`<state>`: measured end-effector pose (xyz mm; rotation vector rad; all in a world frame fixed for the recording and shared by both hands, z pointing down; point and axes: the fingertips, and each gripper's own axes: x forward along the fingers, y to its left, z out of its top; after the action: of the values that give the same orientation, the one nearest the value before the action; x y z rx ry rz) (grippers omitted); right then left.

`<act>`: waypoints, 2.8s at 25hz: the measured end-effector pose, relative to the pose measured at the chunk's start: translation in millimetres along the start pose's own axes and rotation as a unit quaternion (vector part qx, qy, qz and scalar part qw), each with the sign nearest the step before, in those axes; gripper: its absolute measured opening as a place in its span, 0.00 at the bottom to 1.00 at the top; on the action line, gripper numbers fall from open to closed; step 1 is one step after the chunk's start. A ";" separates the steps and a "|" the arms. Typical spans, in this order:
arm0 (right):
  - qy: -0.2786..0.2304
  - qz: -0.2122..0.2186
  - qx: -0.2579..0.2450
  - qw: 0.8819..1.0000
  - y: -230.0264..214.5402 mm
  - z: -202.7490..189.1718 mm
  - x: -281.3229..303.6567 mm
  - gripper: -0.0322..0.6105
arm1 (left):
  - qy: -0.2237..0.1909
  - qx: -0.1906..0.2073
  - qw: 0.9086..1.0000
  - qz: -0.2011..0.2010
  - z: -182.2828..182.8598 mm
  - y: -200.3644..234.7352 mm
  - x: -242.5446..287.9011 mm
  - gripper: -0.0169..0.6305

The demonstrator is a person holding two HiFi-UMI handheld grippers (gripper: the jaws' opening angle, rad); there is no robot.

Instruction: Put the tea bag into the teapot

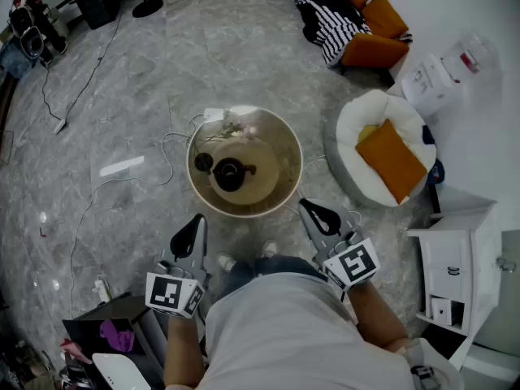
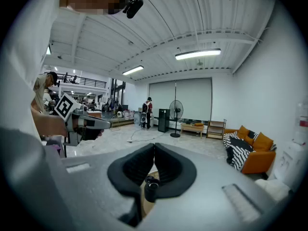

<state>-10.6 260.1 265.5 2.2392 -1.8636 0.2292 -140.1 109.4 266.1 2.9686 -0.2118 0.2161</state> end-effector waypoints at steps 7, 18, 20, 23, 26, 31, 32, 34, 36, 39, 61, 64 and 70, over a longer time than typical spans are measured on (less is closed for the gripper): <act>-0.008 0.002 0.007 1.000 -28.0 -7.9 -18.9 0.05 | 0.005 0.008 1.000 -0.005 3.3 -32.0 24.7 0.04; -0.013 0.013 0.047 0.999 -93.6 -35.0 -22.0 0.05 | 0.033 0.032 0.999 0.008 1.0 -67.4 80.5 0.04; -0.011 0.012 0.060 0.998 -102.8 -39.9 -16.6 0.05 | 0.038 0.032 0.999 0.007 -1.1 -67.8 88.3 0.04; -0.006 0.012 0.072 0.997 -109.2 -44.8 -2.3 0.05 | 0.053 0.030 0.998 0.010 -6.3 -56.5 96.9 0.04; 0.003 0.009 0.076 0.997 -115.4 -48.6 18.1 0.05 | 0.057 0.028 0.998 0.006 -12.7 -36.7 108.6 0.04; 0.020 0.002 0.075 0.997 -124.0 -43.9 68.1 0.05 | 0.061 0.017 0.998 0.002 -6.1 14.8 135.7 0.04; 0.025 0.000 0.077 0.997 -124.5 -42.2 79.9 0.05 | 0.061 0.014 0.998 -0.001 -7.1 26.9 140.4 0.04; 0.036 -0.004 0.078 0.996 -126.1 -39.0 104.0 0.05 | 0.063 0.010 0.998 -0.008 -10.1 50.7 149.8 0.04; 0.047 -0.008 0.077 0.996 -129.1 -38.3 128.8 0.05 | 0.070 0.004 0.997 -0.013 -11.4 74.4 159.2 0.04; 0.067 -0.018 0.085 0.994 -132.6 -44.1 167.9 0.05 | 0.080 -0.012 0.997 -0.020 -15.9 108.8 168.6 0.04; 0.201 0.112 0.062 0.971 -170.2 -149.0 349.0 0.07 | 0.156 -0.102 0.977 0.106 -82.0 190.3 181.8 0.04; 0.223 0.147 0.048 0.963 -177.3 -178.3 365.7 0.08 | 0.158 -0.119 0.968 0.152 -89.6 186.3 178.2 0.04; 0.274 0.187 0.030 0.943 -188.4 -246.9 391.6 0.09 | 0.169 -0.146 0.948 0.227 -104.0 168.7 166.2 0.04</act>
<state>251.7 -13.4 591.5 1.5919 -1.9381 0.8817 -16.6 -59.7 418.0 2.4955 -0.8033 0.6760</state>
